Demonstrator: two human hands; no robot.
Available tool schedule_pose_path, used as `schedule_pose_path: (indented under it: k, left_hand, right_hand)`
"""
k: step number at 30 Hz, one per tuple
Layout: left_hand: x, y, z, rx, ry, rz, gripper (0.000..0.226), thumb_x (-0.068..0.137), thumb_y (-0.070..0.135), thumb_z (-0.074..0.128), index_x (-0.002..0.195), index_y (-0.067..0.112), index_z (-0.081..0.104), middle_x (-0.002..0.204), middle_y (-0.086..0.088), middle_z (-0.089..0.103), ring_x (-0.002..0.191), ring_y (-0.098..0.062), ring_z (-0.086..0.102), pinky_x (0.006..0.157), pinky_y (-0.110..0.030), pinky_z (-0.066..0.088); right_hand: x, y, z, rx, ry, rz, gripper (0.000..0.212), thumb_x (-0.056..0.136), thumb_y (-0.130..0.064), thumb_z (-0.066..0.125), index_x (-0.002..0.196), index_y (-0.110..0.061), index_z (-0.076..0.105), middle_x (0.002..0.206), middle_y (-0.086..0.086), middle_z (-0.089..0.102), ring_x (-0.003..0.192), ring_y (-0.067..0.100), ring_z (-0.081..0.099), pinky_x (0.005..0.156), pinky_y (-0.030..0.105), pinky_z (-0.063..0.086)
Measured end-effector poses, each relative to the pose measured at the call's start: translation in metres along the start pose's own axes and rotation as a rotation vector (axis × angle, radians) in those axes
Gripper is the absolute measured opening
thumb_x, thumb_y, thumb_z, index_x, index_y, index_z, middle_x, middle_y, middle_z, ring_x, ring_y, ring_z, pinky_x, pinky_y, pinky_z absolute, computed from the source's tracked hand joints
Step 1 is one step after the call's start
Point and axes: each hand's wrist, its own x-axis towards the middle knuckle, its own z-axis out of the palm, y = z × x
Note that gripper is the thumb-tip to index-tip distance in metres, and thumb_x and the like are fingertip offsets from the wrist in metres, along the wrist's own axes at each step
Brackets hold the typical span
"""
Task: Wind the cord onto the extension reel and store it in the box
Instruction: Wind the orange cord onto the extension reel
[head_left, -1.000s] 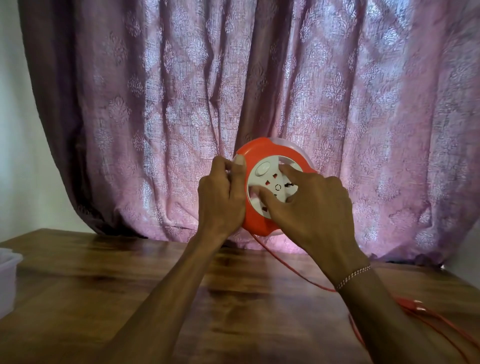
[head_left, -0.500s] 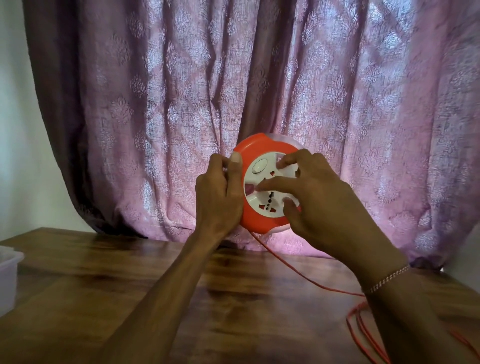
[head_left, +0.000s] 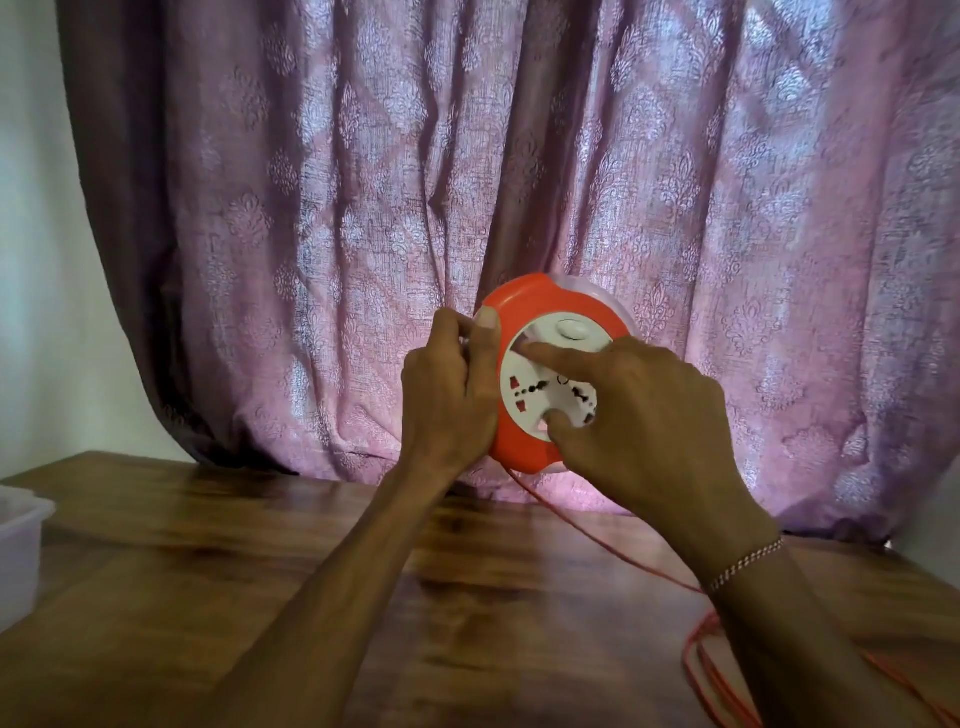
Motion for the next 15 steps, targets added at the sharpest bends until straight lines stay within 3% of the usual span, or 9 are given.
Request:
schedule_pose_path:
  k: [3, 6, 9, 13, 15]
  left_hand:
    - [-0.001, 0.001, 0.001, -0.001, 0.007, -0.005, 0.032, 0.1, 0.039, 0.04, 0.08, 0.015, 0.046, 0.051, 0.012, 0.048, 0.051, 0.003, 0.054, 0.045, -0.01, 0.032]
    - [0.0, 0.005, 0.0, -0.008, 0.032, -0.02, 0.033, 0.1, 0.04, 0.039, 0.08, 0.015, 0.047, 0.053, 0.013, 0.049, 0.053, 0.005, 0.054, 0.046, -0.008, 0.033]
    - [0.001, 0.004, -0.002, -0.015, 0.03, -0.023, 0.032, 0.1, 0.039, 0.039, 0.08, 0.015, 0.046, 0.054, 0.014, 0.05, 0.054, 0.007, 0.056, 0.047, -0.007, 0.034]
    - [0.002, 0.004, -0.002, -0.016, 0.027, -0.037, 0.034, 0.102, 0.039, 0.04, 0.08, 0.014, 0.047, 0.052, 0.016, 0.05, 0.051, 0.007, 0.055, 0.045, -0.008, 0.034]
    - [0.002, 0.005, -0.002, -0.038, 0.016, -0.046, 0.031, 0.104, 0.029, 0.042, 0.079, 0.01, 0.046, 0.046, 0.017, 0.047, 0.05, 0.011, 0.055, 0.045, -0.006, 0.034]
  right_hand:
    - [0.001, 0.001, 0.004, 0.056, 0.063, 0.123, 0.065, 0.074, -0.075, 0.056, 0.133, -0.047, 0.052, 0.102, -0.004, 0.076, 0.094, 0.029, 0.068, 0.073, 0.038, 0.056]
    - [0.004, -0.001, 0.011, 0.153, 0.122, 0.219, 0.072, 0.076, -0.08, 0.045, 0.132, -0.036, 0.057, 0.094, 0.001, 0.077, 0.091, 0.03, 0.069, 0.075, 0.043, 0.057]
    - [0.004, -0.002, 0.013, 0.133, 0.117, 0.212, 0.071, 0.078, -0.081, 0.042, 0.129, -0.035, 0.056, 0.086, 0.003, 0.076, 0.085, 0.031, 0.069, 0.071, 0.042, 0.057]
    - [0.005, 0.003, 0.001, 0.101, 0.207, 0.106, 0.046, 0.083, -0.065, 0.058, 0.114, -0.033, 0.064, 0.079, -0.002, 0.074, 0.072, 0.026, 0.069, 0.061, 0.035, 0.054]
    - [0.005, 0.009, -0.002, 0.113, 0.17, 0.016, 0.025, 0.087, -0.045, 0.066, 0.108, -0.033, 0.068, 0.094, -0.005, 0.072, 0.086, 0.023, 0.064, 0.063, 0.034, 0.052]
